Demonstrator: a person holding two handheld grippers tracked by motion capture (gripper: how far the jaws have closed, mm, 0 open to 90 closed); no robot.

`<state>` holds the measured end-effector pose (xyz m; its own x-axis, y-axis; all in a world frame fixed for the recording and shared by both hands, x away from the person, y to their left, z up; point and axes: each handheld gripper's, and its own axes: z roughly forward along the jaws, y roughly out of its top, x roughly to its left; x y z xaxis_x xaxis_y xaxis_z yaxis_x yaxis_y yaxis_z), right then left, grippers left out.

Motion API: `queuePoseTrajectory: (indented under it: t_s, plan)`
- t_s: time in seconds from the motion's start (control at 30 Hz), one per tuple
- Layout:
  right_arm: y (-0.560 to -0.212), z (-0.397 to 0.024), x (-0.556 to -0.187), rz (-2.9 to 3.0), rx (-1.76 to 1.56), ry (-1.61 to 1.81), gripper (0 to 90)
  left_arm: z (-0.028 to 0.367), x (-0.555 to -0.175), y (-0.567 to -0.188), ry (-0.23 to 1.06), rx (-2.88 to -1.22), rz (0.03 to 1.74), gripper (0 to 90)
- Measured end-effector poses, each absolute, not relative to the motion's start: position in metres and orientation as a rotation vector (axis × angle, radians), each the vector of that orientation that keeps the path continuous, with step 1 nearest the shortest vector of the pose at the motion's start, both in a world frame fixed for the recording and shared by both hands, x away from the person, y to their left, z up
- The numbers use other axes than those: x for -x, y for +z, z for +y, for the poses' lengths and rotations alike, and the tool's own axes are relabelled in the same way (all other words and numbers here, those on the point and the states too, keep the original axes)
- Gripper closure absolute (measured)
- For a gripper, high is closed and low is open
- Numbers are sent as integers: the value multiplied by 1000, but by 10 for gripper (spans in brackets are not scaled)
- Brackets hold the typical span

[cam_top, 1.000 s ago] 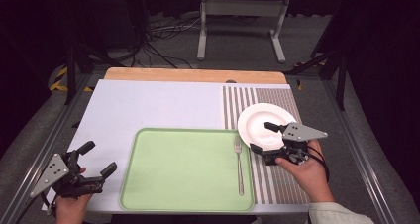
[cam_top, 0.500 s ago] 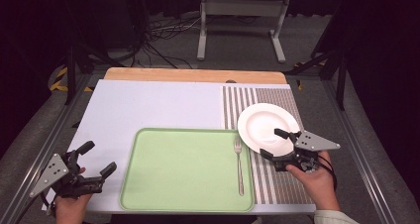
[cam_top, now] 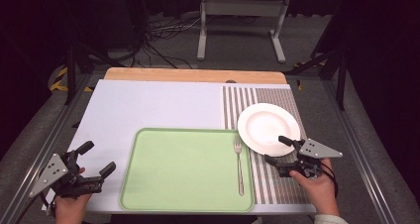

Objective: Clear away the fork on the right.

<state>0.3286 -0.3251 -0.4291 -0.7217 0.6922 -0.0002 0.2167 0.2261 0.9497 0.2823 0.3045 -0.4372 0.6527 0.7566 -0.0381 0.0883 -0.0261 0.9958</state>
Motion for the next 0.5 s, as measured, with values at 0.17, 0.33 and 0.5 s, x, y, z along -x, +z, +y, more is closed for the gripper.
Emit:
queuePoseTrajectory:
  t_s: [0.17,0.33,0.5]
  plan:
    - [-441,-329,-325,2051,-891,1511,138,304,-282,-438,614,-1521,736,3]
    - [-445,-330,-325,2066,-913,1499,138,304,-283,-438,613,-1524,735,3]
    - [-444,-328,-325,2061,-913,1501,136,305,-283,-439,612,-1524,745,3]
